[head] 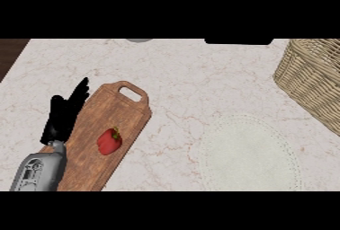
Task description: Pick the pear from the placemat and place it in the basket
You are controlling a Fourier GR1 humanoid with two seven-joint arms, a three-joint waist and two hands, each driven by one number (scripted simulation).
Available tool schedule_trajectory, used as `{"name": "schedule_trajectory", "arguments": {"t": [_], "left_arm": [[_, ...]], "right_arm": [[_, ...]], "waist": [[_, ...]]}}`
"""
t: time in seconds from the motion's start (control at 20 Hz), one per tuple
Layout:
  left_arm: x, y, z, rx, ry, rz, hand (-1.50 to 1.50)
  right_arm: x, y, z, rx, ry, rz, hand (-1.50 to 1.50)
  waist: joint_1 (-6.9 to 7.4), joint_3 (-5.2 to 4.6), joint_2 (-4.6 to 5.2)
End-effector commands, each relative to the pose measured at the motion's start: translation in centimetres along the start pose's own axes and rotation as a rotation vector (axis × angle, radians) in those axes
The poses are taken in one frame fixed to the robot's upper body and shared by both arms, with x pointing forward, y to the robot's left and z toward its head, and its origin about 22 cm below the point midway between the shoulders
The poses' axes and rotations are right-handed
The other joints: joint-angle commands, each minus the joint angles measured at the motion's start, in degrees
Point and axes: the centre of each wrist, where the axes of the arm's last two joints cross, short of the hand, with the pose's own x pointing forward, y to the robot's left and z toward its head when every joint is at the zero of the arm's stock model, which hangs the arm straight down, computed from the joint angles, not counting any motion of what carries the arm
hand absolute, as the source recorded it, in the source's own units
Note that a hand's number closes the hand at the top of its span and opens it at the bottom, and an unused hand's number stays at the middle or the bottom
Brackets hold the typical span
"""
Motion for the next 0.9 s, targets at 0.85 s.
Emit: {"name": "schedule_trajectory", "arguments": {"t": [0.85], "left_arm": [[1.4,0.6,-1.3,-0.006,0.003,0.002,0.00]], "right_arm": [[-17.0,1.3,-7.2,0.079,0.046,0.126,1.50]], "waist": [[0.15,0.16,0.34]]}}
